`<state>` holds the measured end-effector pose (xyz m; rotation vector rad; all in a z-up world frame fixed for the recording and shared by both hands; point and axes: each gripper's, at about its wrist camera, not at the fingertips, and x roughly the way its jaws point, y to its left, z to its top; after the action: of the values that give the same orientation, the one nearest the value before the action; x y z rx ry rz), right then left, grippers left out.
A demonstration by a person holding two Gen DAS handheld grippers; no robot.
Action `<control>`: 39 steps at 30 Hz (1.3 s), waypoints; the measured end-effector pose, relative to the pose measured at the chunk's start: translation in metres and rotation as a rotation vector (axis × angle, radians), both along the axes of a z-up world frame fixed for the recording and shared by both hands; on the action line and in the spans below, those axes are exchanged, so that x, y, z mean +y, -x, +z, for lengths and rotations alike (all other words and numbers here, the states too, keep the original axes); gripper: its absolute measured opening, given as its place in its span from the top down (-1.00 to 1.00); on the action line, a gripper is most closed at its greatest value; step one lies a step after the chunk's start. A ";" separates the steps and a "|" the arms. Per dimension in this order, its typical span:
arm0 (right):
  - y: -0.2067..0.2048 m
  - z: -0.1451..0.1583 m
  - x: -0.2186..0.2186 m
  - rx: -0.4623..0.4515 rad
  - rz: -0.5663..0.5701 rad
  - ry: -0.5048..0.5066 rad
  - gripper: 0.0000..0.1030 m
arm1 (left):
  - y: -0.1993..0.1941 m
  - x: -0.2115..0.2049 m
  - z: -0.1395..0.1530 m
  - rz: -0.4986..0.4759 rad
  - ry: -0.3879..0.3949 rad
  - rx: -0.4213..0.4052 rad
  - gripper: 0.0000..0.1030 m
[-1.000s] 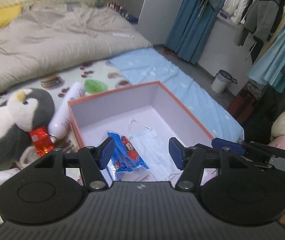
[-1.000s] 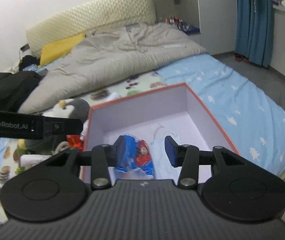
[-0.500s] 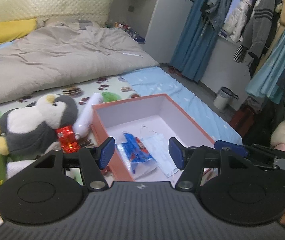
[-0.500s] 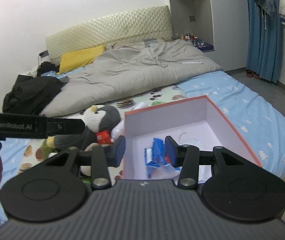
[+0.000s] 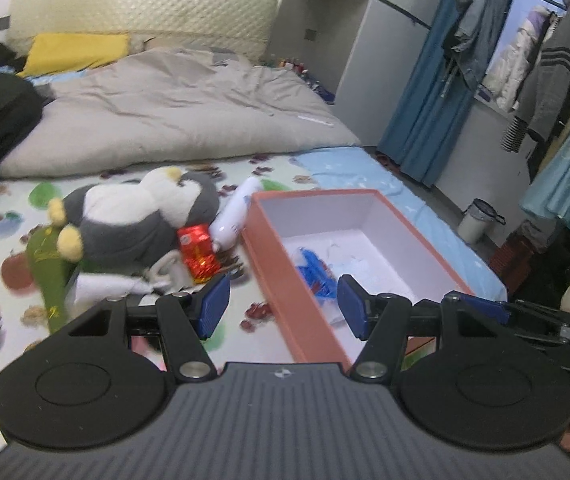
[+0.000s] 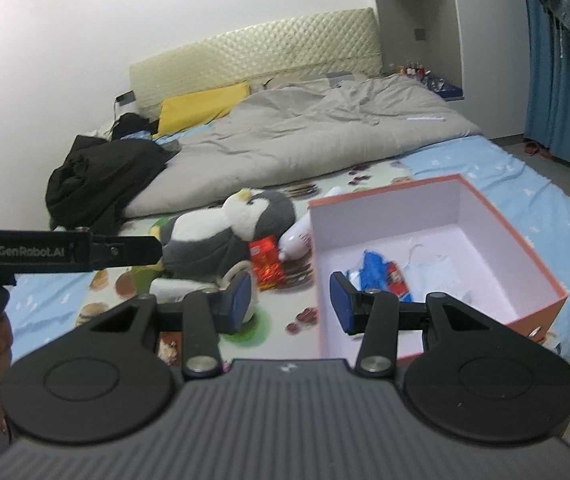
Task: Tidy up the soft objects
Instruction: 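Withdraw both tools and move toward the red candy packet and pink toy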
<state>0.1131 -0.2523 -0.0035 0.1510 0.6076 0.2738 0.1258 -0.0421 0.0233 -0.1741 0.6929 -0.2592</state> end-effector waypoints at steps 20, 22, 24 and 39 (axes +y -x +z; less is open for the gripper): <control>0.043 -0.053 0.045 0.144 0.130 0.046 0.09 | 0.058 0.051 -0.064 0.134 -0.001 0.150 -0.27; 0.044 -0.058 0.049 0.158 0.141 0.046 0.09 | 0.060 0.055 -0.070 0.145 -0.005 0.161 -0.27; 0.043 -0.062 0.053 0.166 0.151 0.042 0.09 | 0.059 0.062 -0.076 0.168 -0.020 0.178 -0.27; -0.001 -0.111 0.088 0.286 0.233 0.116 0.09 | 0.008 0.099 -0.130 0.235 -0.070 0.313 -0.27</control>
<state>0.1143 -0.1647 -0.1143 0.0061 0.9254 0.4455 0.1178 0.0574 -0.1068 -0.2298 0.9815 0.0198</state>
